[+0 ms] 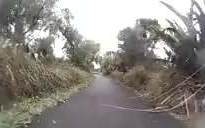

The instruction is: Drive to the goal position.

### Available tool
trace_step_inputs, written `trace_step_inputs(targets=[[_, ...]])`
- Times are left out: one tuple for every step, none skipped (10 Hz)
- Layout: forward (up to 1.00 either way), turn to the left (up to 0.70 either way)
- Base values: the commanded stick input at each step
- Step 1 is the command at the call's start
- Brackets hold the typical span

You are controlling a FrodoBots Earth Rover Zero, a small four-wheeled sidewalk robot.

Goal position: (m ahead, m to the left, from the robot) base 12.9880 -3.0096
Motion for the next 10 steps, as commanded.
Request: trace_step_inputs(targets=[[0.85,0.00],[0.85,0.00],[0.85,0.00],[0.85,0.00],[0.85,0.00],[0.85,0.00],[0.85,0.00],[0.85,0.00],[0.85,0.00],[0.85,0.00]])
